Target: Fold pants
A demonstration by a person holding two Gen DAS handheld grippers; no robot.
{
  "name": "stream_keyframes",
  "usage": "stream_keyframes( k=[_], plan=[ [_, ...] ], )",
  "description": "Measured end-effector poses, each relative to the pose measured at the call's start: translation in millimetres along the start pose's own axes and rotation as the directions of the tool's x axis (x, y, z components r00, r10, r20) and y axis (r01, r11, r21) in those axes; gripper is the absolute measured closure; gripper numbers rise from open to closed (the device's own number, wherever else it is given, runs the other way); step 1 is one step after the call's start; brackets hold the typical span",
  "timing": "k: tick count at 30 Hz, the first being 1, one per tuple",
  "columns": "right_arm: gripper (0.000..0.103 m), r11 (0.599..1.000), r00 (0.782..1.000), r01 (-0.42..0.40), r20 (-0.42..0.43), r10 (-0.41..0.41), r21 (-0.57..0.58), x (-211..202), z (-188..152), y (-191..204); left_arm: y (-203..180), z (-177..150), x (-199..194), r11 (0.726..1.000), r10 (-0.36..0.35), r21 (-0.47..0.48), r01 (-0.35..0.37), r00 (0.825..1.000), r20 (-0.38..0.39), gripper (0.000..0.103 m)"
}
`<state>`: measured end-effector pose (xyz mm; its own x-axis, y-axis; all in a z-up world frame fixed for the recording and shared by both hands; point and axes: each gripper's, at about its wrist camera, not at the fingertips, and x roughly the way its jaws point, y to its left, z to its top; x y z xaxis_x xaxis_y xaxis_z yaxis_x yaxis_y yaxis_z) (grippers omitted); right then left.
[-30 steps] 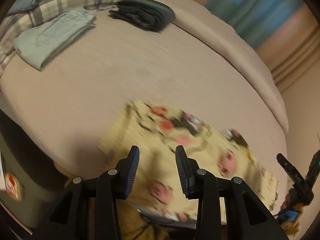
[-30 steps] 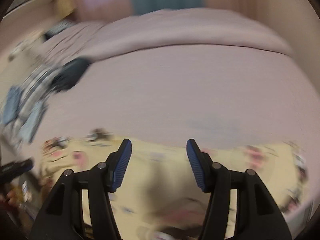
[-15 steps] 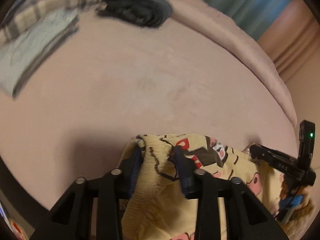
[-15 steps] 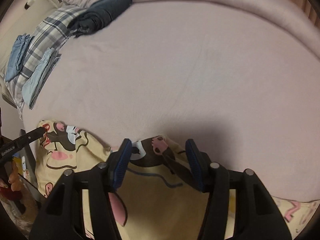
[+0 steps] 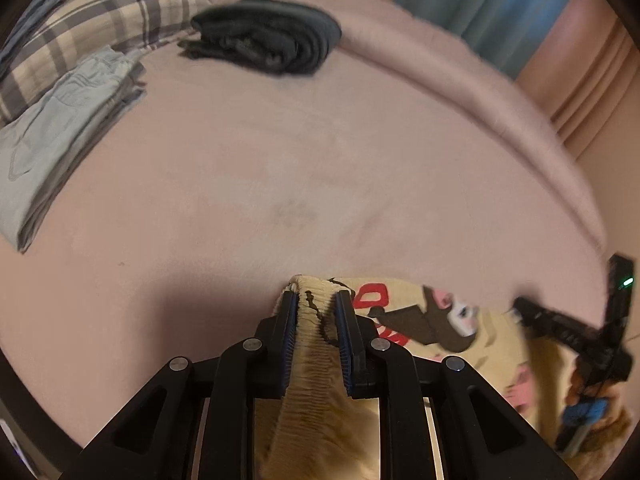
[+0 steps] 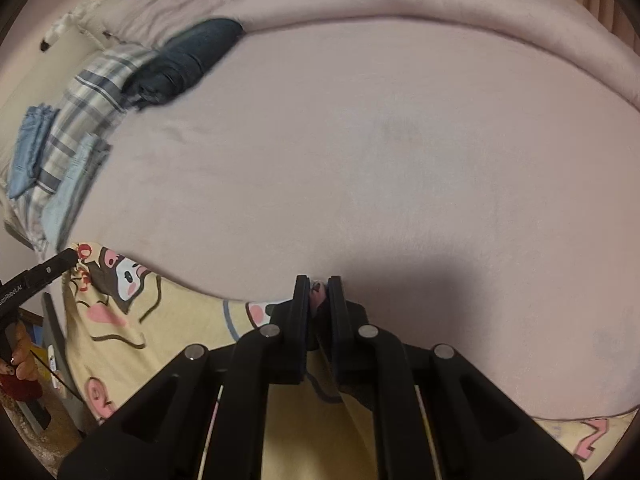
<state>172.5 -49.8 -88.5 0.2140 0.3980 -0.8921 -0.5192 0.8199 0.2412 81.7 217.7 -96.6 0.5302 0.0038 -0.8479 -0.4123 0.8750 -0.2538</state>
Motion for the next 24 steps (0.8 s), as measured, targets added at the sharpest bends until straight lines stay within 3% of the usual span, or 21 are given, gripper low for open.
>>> stream_keyframes(
  k=[2, 5, 7, 8, 9, 11, 14, 18, 21, 24],
  plan=[
    [0.094, 1.0, 1.0, 0.005, 0.023, -0.005, 0.011, 2.8, -1.7, -0.7, 2.5, -3.8, 5.9, 1.0, 0.004, 0.014, -0.004, 1.0, -0.013, 0.085],
    [0.089, 1.0, 0.999, 0.012, 0.033, -0.013, 0.019, -2.0, 0.0, 1.9, 9.8, -4.2, -7.6, 0.999, -0.053, -0.008, 0.053, 0.999, -0.01, 0.085],
    [0.073, 0.998, 0.997, 0.06, 0.04, -0.06, -0.01, -9.1, -1.2, 8.4, 22.7, -5.6, -18.2, 0.995, -0.089, -0.046, 0.087, 0.996, -0.032, 0.082],
    [0.059, 0.996, 0.995, 0.084, 0.055, -0.082, -0.03, -14.3, -3.0, 12.1, 25.9, -6.6, -21.6, 0.995, -0.083, -0.055, 0.081, 0.996, -0.036, 0.079],
    [0.053, 0.993, 0.992, 0.106, 0.078, -0.102, -0.057, -22.8, -6.4, 16.6, 32.0, -8.9, -26.3, 0.996, -0.068, -0.062, 0.066, 0.997, -0.038, 0.077],
    [0.053, 0.991, 0.99, 0.098, 0.108, -0.087, -0.095, -36.0, -12.2, 25.4, 43.9, -16.3, -36.8, 0.997, -0.032, -0.07, 0.03, 0.999, -0.023, 0.076],
    [0.053, 0.987, 0.994, 0.041, 0.109, -0.024, -0.156, -50.7, -21.6, 49.2, 60.9, -28.8, -45.5, 0.996, 0.023, -0.084, -0.025, 0.999, -0.023, 0.076],
    [0.053, 0.95, 0.992, -0.083, 0.069, 0.108, -0.301, -58.1, -40.2, 110.1, 75.4, -40.9, -51.1, 0.991, 0.004, -0.131, -0.006, 1.0, -0.013, 0.076],
    [0.056, 0.89, 0.965, -0.249, -0.022, 0.261, -0.383, -46.9, -55.3, 161.4, 81.7, -43.8, -52.1, 0.988, 0.006, -0.157, -0.007, 1.0, -0.008, 0.076],
    [0.057, 0.85, 0.941, -0.336, -0.116, 0.316, -0.406, -22.5, -69.5, 201.5, 89.2, -46.5, -55.8, 0.981, -0.018, -0.194, 0.017, 1.0, -0.001, 0.076]
  ],
)
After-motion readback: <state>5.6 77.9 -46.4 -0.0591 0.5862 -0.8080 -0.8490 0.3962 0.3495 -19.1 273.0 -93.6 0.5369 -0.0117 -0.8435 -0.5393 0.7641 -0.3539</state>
